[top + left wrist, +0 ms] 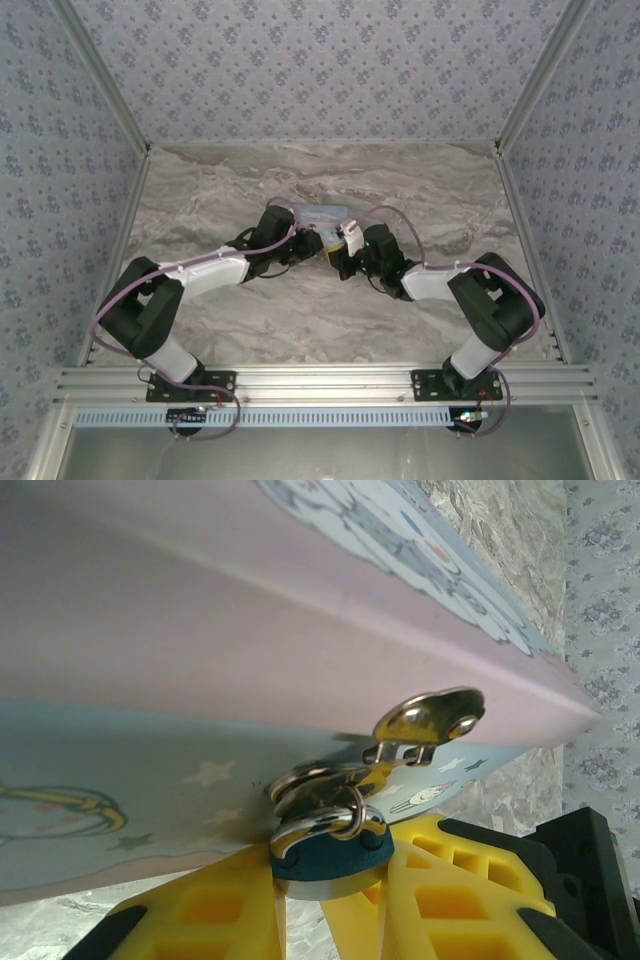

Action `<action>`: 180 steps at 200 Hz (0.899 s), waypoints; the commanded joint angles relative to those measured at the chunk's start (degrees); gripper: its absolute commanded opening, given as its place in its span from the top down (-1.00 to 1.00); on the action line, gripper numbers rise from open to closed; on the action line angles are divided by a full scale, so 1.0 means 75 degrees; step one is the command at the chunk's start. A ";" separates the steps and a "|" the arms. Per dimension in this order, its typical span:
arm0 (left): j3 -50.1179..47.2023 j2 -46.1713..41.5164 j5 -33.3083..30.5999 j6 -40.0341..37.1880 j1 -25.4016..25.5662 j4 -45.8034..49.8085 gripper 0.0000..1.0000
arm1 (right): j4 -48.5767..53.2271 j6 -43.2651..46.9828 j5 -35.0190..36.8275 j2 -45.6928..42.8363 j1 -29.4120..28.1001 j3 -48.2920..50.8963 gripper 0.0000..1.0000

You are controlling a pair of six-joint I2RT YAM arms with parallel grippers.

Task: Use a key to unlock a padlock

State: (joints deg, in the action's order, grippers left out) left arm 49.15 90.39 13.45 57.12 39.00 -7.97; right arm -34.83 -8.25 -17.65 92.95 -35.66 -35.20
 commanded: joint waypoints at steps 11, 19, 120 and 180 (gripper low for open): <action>0.0189 -0.0380 0.0679 0.0035 0.0158 -0.0168 0.53 | -0.0747 -0.0248 -0.0159 0.0122 0.0102 -0.0364 1.00; 0.0185 -0.0365 0.0676 0.0042 0.0160 -0.0189 0.53 | -0.0737 -0.0270 -0.0206 0.0137 0.0102 -0.0391 1.00; 0.0045 -0.0210 0.0690 0.0143 0.0164 -0.0485 0.53 | -0.0827 -0.0544 -0.0673 0.0395 0.0190 -0.0635 1.00; 0.0056 -0.0182 0.0655 -0.0025 0.0166 -0.0415 0.53 | -0.1163 -0.0980 -0.1224 0.0638 0.0369 -0.0696 1.00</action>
State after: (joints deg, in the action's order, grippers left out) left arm 49.15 90.39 12.29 58.15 38.61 -8.71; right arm -37.78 -13.37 -25.08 96.97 -33.43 -37.08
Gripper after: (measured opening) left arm 0.240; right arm 0.061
